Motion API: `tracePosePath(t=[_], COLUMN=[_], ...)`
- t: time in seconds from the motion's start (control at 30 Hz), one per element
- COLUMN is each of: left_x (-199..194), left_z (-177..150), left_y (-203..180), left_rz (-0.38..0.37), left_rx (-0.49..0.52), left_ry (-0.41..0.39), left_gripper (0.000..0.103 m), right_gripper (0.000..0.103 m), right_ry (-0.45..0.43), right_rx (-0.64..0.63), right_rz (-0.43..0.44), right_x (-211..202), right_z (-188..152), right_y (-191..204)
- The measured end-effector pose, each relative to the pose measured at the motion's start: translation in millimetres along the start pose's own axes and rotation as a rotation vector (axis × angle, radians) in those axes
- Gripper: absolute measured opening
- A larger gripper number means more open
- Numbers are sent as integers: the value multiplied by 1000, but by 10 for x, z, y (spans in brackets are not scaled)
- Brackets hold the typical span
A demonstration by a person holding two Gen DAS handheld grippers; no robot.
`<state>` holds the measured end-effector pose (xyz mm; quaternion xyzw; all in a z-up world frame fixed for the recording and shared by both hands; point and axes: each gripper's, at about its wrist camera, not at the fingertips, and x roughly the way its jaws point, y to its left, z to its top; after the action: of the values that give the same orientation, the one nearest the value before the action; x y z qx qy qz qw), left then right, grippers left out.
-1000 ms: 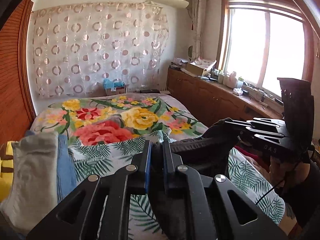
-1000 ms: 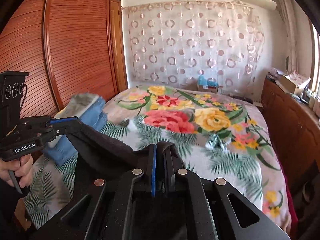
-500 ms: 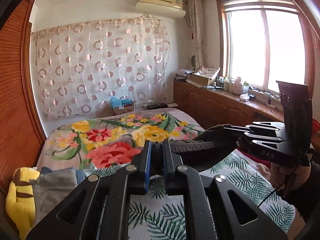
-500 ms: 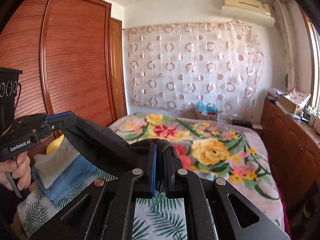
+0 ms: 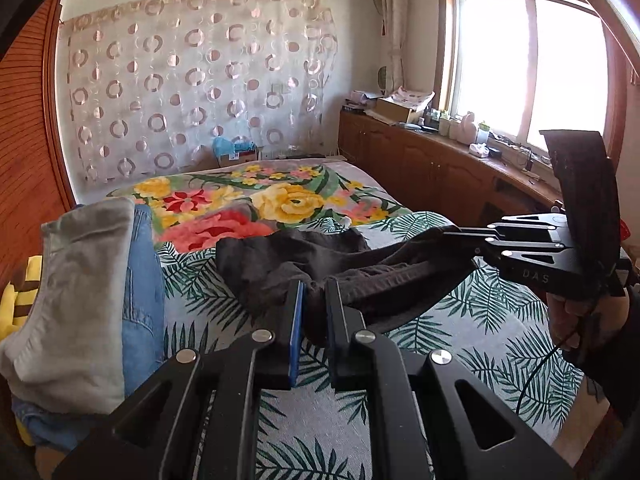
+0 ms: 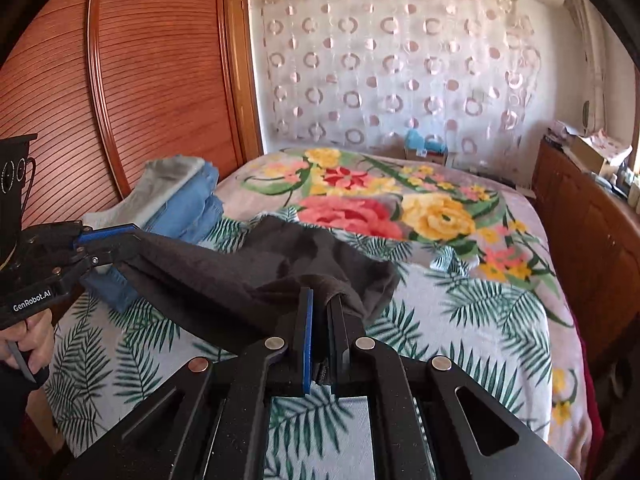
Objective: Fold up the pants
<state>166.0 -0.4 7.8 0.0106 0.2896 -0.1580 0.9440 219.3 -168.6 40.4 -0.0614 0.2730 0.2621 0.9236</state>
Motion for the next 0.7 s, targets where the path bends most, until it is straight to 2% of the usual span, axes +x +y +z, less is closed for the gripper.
tracePosePath(t=[0.47, 0.7], left_x=[-249, -513], left_z=[-509, -751], left_y=[-198, -347], left_rz=[-25, -46], left_rx=[-9, -15], left_ry=[40, 48], left_gripper=[11, 11], right_gripper=[6, 6], right_ry=[76, 100], right_rx=[36, 52], right_rz=[-6, 17], right_x=[-389, -613], right_z=[-264, -499], right_y=[189, 256])
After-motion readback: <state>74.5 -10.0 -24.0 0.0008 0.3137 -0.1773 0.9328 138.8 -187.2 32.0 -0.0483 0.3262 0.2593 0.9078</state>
